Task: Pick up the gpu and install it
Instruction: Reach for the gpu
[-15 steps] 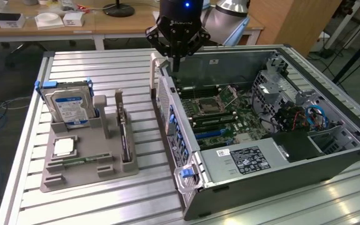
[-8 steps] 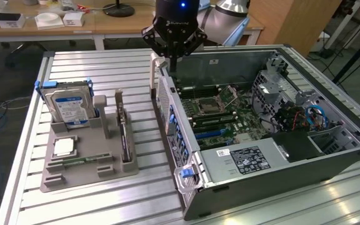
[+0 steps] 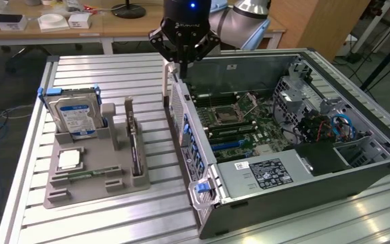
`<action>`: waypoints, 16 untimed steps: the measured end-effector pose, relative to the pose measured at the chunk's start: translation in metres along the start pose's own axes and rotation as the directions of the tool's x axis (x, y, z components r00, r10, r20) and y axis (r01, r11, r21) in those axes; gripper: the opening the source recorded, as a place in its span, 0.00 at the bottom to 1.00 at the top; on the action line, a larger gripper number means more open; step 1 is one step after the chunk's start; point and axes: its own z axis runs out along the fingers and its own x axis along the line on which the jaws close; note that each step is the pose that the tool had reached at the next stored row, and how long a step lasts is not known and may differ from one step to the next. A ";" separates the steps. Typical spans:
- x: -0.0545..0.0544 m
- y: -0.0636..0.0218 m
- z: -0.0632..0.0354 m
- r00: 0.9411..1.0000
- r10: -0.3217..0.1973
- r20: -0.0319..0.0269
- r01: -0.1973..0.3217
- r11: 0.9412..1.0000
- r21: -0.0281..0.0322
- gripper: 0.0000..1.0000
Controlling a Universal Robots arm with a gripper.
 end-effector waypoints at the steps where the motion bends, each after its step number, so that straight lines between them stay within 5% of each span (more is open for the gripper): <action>1: 0.001 -0.0001 0.0000 1.000 0.000 0.000 0.000 1.000 0.000 0.11; 16: 0.015 -0.0012 0.0003 1.000 0.000 0.000 0.000 1.000 0.000 0.11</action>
